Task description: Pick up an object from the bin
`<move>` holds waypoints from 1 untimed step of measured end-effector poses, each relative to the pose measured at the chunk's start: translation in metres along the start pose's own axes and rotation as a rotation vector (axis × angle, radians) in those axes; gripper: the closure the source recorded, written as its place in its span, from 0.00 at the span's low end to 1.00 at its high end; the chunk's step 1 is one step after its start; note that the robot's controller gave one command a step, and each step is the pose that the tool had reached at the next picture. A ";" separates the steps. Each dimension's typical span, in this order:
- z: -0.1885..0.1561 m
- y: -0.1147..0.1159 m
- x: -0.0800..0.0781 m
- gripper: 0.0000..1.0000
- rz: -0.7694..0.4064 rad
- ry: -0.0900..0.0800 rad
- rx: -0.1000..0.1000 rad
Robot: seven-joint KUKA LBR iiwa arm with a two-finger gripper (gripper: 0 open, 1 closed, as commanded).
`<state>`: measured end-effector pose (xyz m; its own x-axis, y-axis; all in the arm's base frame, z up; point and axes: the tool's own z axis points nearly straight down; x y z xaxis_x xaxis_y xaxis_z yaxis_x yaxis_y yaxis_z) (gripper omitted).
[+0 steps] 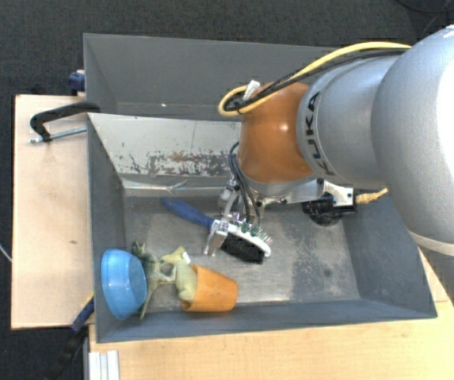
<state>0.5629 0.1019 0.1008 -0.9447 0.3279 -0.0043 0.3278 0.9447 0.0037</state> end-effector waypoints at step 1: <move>0.028 -0.003 0.005 0.00 0.102 0.000 -0.001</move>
Offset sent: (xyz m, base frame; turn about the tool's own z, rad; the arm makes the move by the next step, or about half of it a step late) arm -0.0079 -0.0024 -0.0308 0.1034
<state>0.5574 0.1010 0.0732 -0.9064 0.4224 -0.0037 0.4224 0.9064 0.0054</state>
